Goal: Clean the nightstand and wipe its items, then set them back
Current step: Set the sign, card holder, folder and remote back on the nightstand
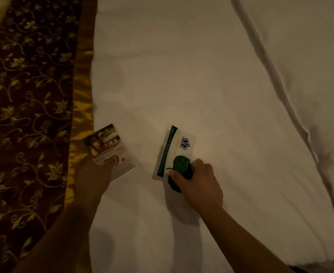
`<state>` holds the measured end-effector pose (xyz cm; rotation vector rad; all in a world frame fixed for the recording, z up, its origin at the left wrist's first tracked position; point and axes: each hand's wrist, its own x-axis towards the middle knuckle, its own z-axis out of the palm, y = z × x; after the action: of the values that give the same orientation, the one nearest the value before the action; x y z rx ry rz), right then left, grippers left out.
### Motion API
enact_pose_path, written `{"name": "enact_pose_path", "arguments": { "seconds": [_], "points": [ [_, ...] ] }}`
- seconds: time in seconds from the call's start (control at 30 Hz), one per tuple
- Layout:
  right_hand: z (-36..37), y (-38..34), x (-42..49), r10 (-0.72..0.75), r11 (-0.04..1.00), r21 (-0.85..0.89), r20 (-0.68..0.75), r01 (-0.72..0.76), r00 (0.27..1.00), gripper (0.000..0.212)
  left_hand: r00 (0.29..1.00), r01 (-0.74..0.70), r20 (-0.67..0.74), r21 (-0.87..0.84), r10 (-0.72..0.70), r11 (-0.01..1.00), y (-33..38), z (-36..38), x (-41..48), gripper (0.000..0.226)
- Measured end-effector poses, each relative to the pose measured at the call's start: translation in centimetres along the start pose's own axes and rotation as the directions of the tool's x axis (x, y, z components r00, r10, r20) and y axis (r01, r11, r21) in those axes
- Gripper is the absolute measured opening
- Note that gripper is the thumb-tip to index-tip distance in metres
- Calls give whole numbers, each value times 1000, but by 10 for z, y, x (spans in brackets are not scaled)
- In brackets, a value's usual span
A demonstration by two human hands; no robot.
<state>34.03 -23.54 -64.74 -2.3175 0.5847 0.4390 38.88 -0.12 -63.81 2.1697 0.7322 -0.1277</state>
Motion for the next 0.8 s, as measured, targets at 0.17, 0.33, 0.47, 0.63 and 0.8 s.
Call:
{"name": "enact_pose_path", "arguments": {
  "seconds": [0.17, 0.33, 0.47, 0.63, 0.8],
  "points": [
    [9, -6, 9, 55, 998, 11, -51, -55, 997, 66, 1000, 6, 13, 44, -7, 999, -4, 5, 16, 46],
    [13, -5, 15, 39, 997, 71, -12, -38, 999, 37, 997, 80, -9, -92, -82, 992, -10, 6, 21, 27],
    [14, -7, 10, 62, 963, 259, 43, -71, 997, 17, 979, 202, 82, -365, -184, 909, -9, -1, 20, 26],
    [-16, 4, -9, 159, 796, 585, 51, -159, 986, 24, 984, 166, 135, -464, -116, 870, 11, -5, -3, 30],
    [-71, 41, -32, 140, 787, 612, -66, -71, 988, 27, 979, 115, 200, -430, -30, 896, 48, 13, -51, 36]
  ]
}}
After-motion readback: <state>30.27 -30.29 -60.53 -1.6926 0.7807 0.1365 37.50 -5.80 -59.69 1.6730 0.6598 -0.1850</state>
